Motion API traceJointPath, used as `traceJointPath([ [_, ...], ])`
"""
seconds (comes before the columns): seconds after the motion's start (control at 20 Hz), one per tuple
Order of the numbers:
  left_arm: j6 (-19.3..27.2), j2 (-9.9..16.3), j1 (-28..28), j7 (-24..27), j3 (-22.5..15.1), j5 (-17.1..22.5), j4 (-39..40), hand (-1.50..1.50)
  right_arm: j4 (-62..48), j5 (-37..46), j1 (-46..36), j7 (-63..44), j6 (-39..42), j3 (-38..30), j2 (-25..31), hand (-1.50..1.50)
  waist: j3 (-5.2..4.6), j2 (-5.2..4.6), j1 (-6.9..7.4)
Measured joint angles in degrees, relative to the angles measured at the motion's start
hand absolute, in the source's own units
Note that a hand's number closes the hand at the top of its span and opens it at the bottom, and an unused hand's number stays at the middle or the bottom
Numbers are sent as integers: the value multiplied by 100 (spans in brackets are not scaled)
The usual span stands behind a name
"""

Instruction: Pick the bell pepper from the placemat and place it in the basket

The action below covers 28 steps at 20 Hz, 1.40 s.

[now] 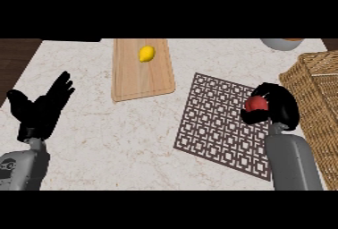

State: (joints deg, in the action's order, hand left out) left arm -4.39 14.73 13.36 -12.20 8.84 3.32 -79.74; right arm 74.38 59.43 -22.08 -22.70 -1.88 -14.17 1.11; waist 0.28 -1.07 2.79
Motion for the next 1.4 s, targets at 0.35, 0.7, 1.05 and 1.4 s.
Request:
traceJointPath([
  [0.35,-86,-102,209,-75,-224,-45,12,0,-251,548,-1616,-1789,-2077,-104,-91,150,-32,-30,360],
  [0.7,-29,-135,249,-83,-248,-105,69,0,-1341,2269,-3224,-3463,-2851,-253,-98,150,-53,-28,324],
  [1.05,39,-131,220,-117,-188,-120,83,0,-2481,3488,-4495,-4048,-2720,-727,203,150,-45,-10,167],
  [1.4,60,-97,245,-111,-104,-101,125,0,-3294,4130,-5337,-4197,-2719,-1192,809,150,-39,-4,64],
])
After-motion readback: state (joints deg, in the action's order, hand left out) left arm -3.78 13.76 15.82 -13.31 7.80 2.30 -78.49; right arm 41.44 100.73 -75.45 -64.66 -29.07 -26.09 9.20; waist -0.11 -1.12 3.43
